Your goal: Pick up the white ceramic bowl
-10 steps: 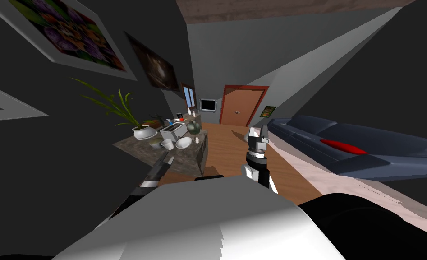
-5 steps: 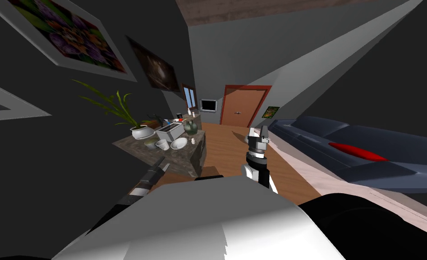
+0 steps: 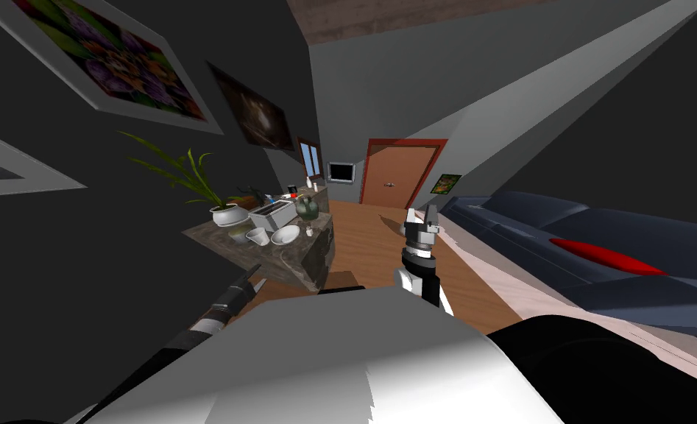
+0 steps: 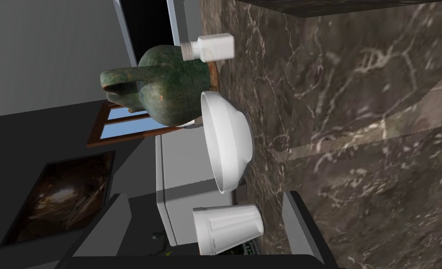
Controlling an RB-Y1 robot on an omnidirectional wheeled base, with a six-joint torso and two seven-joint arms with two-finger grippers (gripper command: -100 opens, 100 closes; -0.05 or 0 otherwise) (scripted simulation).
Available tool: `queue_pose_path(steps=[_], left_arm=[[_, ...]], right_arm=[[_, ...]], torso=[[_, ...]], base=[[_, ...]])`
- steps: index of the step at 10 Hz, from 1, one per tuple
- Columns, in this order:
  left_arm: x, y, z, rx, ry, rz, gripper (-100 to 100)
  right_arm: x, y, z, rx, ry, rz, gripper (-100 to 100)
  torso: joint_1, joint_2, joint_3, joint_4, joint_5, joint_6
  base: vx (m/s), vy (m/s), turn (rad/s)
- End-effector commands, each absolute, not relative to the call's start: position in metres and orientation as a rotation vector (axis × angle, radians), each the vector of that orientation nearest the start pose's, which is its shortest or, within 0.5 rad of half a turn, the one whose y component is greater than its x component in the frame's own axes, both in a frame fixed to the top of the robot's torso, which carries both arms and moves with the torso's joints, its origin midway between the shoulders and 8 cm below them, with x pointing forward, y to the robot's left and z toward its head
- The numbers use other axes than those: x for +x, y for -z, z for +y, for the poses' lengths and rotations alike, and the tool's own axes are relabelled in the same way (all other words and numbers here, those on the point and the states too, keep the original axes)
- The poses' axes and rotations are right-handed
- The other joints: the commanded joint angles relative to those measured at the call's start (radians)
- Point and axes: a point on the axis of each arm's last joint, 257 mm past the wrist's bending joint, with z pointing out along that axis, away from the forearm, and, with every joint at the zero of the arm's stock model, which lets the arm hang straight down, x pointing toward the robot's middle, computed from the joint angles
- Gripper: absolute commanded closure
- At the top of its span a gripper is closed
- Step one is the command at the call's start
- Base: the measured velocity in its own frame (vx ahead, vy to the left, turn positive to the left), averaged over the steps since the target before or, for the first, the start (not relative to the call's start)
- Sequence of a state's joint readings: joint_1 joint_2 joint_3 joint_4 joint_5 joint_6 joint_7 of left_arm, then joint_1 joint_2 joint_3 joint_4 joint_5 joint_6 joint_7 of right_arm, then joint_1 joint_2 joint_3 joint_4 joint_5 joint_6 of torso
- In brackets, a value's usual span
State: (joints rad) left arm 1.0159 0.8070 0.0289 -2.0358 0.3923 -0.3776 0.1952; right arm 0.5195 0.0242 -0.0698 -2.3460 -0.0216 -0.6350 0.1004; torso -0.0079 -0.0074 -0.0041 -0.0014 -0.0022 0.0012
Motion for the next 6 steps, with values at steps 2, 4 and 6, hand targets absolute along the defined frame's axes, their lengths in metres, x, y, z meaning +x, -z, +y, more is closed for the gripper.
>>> queue_pose_path(steps=[2, 4, 6], left_arm=[[0.228, 0.268, 0.419, -1.363, 1.008, 1.571, -100], [0.219, 0.274, 0.433, -1.408, 0.967, 1.602, -100], [0.2, 0.282, 0.461, -1.509, 0.888, 1.629, -100]], right_arm=[[0.298, -0.071, -0.298, 0.494, -1.177, 0.475, 0], [0.298, -0.071, -0.298, 0.494, -1.177, 0.475, 0], [0.298, -0.071, -0.298, 0.494, -1.177, 0.475, 0]], torso=[[-0.001, -0.006, -0.003, -0.001, 0.0, 0.0], [0.003, -0.007, -0.005, -0.002, 0.0, -0.001], [0.004, -0.006, -0.004, -0.001, 0.001, -0.001]], base=[[0.206, -0.147, -0.096], [0.139, -0.074, 0.019], [0.168, -0.075, 0.004]])
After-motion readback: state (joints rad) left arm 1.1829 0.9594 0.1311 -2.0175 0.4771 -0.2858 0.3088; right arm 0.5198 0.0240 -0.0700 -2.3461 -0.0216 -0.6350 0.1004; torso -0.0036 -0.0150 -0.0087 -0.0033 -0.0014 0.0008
